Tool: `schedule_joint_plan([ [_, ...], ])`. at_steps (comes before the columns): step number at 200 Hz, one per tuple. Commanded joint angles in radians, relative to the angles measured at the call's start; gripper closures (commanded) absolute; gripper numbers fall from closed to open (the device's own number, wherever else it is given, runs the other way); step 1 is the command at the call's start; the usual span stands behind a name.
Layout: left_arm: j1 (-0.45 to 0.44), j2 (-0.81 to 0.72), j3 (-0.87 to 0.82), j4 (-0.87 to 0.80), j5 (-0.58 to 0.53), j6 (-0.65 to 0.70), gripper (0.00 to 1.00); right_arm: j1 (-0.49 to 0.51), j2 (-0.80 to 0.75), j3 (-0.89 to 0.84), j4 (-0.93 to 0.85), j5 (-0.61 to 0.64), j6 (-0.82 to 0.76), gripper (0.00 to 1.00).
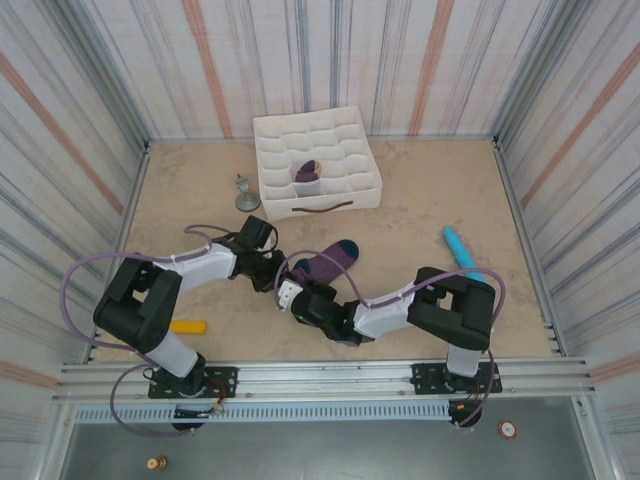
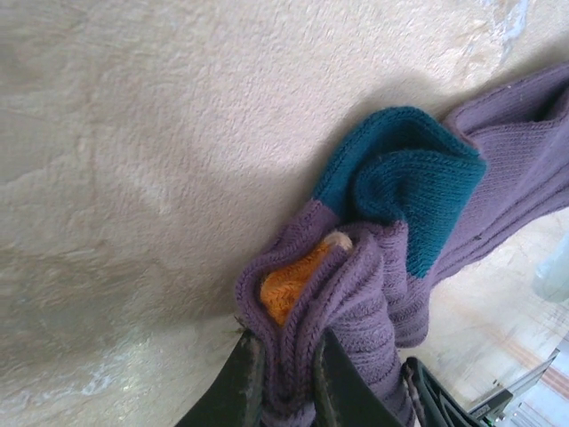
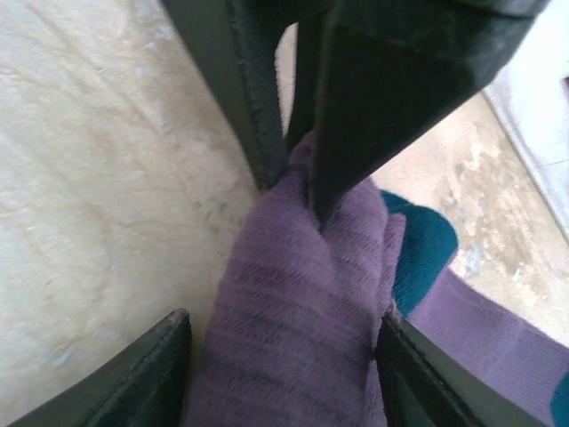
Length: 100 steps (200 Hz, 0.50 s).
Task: Roll the socks
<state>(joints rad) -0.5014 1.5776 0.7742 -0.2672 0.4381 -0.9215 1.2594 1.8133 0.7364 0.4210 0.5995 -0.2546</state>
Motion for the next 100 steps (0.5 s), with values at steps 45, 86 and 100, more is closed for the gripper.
schedule_joint_plan([
  [45, 0.012, -0.03, -0.028, -0.015, 0.026, 0.027, 0.99, -0.013, 0.062, -0.018, 0.006, 0.004, 0.03, 0.69],
  [86, 0.018, -0.061, -0.077, 0.056, 0.028, -0.006, 0.84, -0.033, 0.069, -0.04, -0.014, -0.032, 0.088, 0.96],
  [100, 0.023, -0.073, -0.086, 0.065, 0.027, -0.008, 0.72, -0.041, 0.062, -0.046, -0.017, -0.058, 0.107, 1.0],
])
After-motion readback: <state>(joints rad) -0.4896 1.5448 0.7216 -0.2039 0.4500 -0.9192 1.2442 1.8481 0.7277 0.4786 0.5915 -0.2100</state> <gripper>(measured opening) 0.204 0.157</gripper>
